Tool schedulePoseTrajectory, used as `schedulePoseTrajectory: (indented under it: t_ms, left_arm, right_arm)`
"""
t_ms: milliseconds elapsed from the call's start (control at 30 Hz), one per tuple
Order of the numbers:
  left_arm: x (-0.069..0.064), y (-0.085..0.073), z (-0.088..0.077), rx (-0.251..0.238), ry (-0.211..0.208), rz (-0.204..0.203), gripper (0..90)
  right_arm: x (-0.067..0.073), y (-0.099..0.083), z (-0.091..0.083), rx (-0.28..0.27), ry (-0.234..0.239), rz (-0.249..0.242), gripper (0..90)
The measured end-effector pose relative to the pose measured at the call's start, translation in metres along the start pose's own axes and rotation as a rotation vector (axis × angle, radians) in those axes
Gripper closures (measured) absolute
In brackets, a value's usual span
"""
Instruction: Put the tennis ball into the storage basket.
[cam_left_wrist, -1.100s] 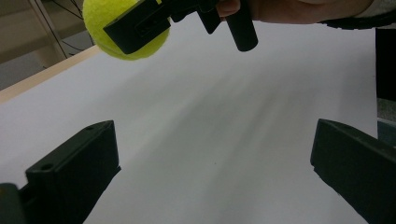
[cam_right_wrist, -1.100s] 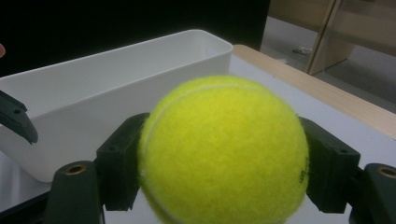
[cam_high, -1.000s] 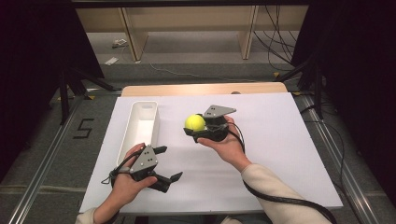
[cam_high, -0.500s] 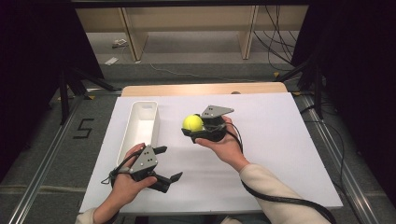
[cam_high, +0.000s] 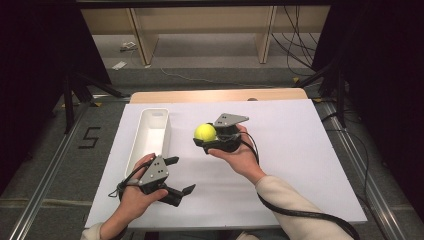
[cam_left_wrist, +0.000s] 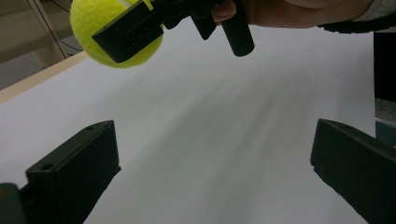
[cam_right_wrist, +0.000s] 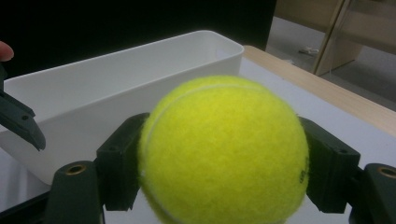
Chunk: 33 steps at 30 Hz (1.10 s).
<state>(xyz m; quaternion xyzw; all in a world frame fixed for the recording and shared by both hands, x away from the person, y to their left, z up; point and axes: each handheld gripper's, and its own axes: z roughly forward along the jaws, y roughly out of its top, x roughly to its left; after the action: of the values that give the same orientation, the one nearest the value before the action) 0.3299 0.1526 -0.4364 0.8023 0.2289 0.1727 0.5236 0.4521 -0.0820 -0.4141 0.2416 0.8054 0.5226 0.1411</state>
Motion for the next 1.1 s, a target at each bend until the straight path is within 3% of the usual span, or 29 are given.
schedulePoseTrajectory:
  t_ms: [1100]
  left_arm:
    - [0.0,0.0,0.0,0.0,-0.002,0.001,0.6]
  right_arm:
    - [0.01,0.004,0.015,-0.001,0.029,-0.01,26.7]
